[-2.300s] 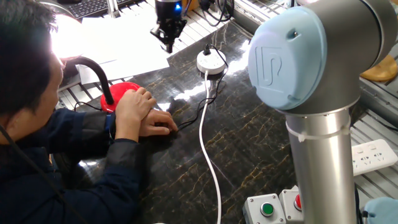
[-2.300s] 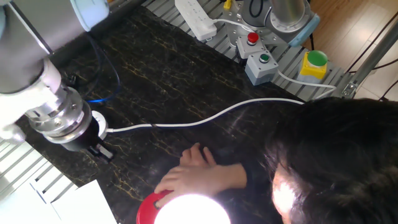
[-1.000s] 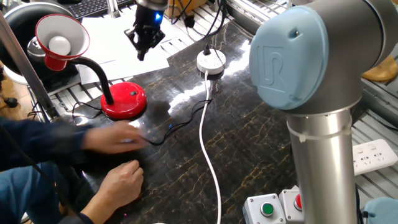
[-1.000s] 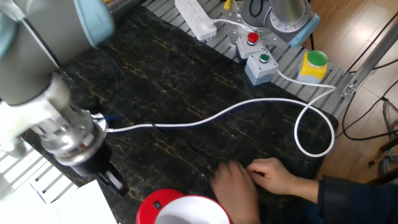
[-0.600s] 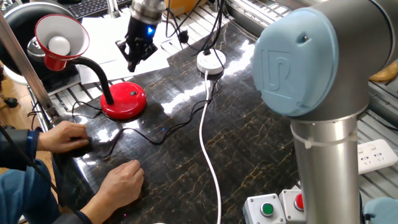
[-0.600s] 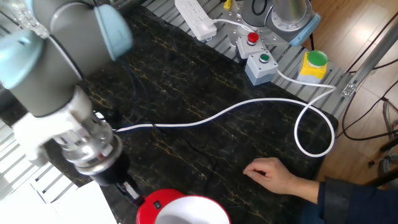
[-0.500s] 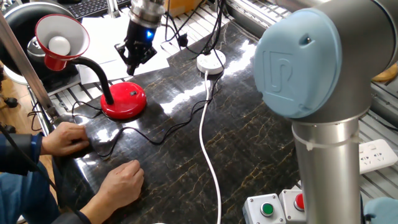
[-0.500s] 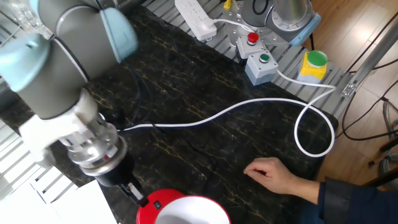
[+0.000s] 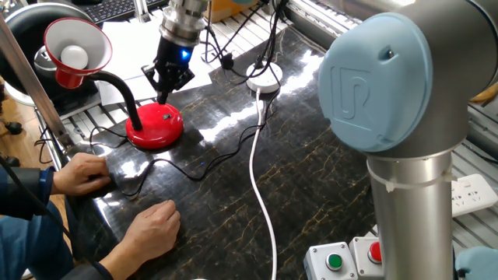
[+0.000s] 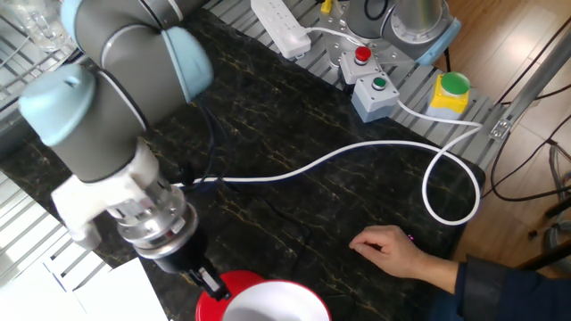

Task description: Plug in the power cord of the desk lamp, turn on the socket, and light up the desk lamp

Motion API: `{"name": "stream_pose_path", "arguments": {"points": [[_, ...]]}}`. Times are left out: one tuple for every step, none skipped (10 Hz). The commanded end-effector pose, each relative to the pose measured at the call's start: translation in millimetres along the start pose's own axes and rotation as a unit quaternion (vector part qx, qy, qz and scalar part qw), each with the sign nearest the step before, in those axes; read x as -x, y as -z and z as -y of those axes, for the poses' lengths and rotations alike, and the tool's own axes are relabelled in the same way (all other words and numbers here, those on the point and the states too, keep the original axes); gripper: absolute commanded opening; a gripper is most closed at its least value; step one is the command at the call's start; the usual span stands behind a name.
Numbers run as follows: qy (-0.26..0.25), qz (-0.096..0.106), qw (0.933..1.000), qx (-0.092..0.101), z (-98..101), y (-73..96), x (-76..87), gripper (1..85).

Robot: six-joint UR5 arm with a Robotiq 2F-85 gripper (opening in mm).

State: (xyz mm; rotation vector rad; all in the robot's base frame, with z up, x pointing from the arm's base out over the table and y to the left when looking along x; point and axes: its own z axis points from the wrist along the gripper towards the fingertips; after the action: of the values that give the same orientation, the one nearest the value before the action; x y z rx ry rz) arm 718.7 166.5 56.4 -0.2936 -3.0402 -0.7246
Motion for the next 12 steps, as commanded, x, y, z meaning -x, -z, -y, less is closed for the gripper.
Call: {"name": "stream_pose_path", "arguments": {"points": [[0.000, 0.001, 1.0000, -0.004, 4.4, -12.0, -3.1, 1.0], [0.001, 0.001, 1.0000, -0.006, 6.4, -13.7, -2.1, 1.0], [0.002, 0.002, 1.0000, -0.007, 7.9, -16.9, -2.1, 1.0], [0.003, 0.005, 0.9999, -0.009, 10.2, -19.6, -1.9, 1.0], [0.004, 0.005, 0.9999, -0.011, 12.5, -20.5, -2.0, 1.0], [0.004, 0.005, 0.9999, -0.011, 12.7, -20.7, -2.2, 1.0], [0.004, 0.006, 0.9999, -0.012, 13.2, -20.8, -1.7, 1.0], [0.005, 0.006, 0.9999, -0.014, 14.4, -20.9, -1.3, 1.0], [0.007, 0.006, 0.9999, -0.014, 15.1, -21.2, -1.1, 1.0], [0.008, 0.006, 0.9999, -0.014, 15.9, -21.5, -0.8, 1.0], [0.008, 0.007, 0.9999, -0.014, 16.0, -22.1, -0.3, 1.0], [0.009, 0.008, 0.9998, -0.014, 16.3, -22.4, -0.4, 1.0]]}}
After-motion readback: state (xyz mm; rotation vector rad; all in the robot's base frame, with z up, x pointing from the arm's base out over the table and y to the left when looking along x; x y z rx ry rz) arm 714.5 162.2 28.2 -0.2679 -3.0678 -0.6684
